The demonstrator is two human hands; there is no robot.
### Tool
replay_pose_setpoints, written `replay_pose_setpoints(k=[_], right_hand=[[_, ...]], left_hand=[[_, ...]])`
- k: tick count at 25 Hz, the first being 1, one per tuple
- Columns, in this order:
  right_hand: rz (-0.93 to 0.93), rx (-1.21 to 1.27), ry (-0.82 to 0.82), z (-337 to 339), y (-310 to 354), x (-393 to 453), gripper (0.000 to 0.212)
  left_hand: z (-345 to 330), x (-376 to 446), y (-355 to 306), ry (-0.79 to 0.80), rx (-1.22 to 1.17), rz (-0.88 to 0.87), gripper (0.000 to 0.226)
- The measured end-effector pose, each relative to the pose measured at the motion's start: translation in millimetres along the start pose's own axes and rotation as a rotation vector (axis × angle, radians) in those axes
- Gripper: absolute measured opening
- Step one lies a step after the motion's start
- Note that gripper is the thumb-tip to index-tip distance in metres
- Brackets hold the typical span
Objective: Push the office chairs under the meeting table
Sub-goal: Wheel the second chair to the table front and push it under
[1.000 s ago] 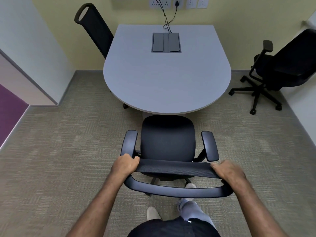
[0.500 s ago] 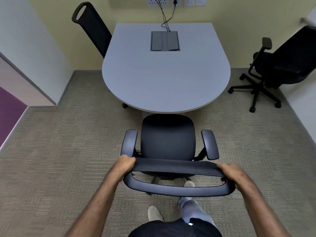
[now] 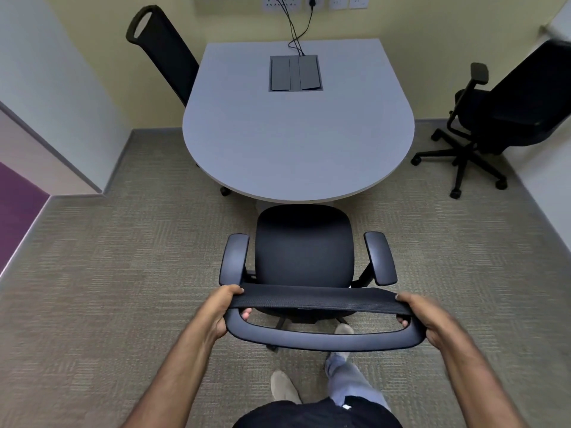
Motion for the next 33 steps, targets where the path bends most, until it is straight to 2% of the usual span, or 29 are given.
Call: replay_pose_setpoints(k=[13,18,23,27,33], right_hand=[[0.092,0.058,-0.03,-4,-19,-7,0.023],[0.112,0.104,-0.045,-4,-27,-8,0.019],[0.139,0.142,-0.04,-9,-33,-7,0.005],[0.155,0.204,-0.047,-10,-30,-3,0.02],[0.142,0.172,-0.06,1,-14,15,0.023]], left_hand=[[6,-9,16,-0.016,-0.096,0.003,0.008],[9,-14,22,-0.031,-0.099,0.002,0.009],[17,-16,23,-0.029,-0.129,-0.011,0.007],[17,-16,21,-0.031,-0.154,-0.03,0.008],[4,-9,13,-0.023,-0.184,-0.034,0.009]])
Point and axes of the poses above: each hand's wrist, its own x-axis towards the middle knuckle, its own z-axis out of the back of the hand, y = z × x, the point moved 9 cm from there along x, towards the middle knuckle, and after that the axes turned 9 degrees about y, right-handed, at the moved point
